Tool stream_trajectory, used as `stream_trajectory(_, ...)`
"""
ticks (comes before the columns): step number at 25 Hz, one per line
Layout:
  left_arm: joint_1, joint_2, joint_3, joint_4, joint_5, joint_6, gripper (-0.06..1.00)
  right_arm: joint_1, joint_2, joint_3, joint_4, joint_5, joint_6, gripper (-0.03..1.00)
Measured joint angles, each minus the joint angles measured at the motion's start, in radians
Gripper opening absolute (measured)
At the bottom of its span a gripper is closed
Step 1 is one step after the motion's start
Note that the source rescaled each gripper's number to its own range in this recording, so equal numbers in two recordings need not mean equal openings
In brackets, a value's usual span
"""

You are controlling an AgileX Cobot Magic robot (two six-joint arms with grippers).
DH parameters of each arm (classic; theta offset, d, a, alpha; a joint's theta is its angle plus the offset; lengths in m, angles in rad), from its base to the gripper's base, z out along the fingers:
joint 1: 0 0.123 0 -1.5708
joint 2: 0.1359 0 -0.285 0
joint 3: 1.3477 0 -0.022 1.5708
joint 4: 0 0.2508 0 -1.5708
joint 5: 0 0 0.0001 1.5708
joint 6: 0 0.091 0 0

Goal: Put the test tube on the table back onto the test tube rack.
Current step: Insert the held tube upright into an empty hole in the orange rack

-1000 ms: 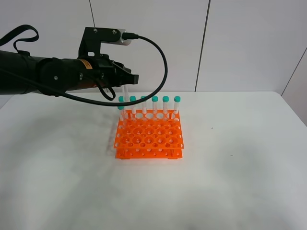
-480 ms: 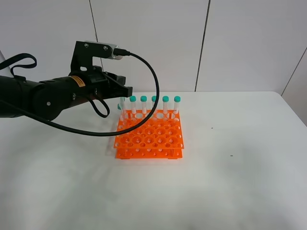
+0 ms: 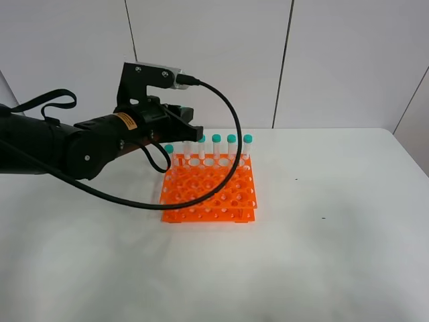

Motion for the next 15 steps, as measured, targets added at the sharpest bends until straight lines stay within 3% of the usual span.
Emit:
stream_trajectory(11, 0.054, 0.165, -0.139, -0.002, 0.126, 0.009, 0.0, 0.0, 0.0, 0.0, 0.001, -0.001, 0.0, 0.98)
stream_trajectory(15, 0.081, 0.168, -0.139, -0.003, 0.128, -0.048, 0.0, 0.0, 0.0, 0.0, 0.002, -0.001, 0.0, 0.98)
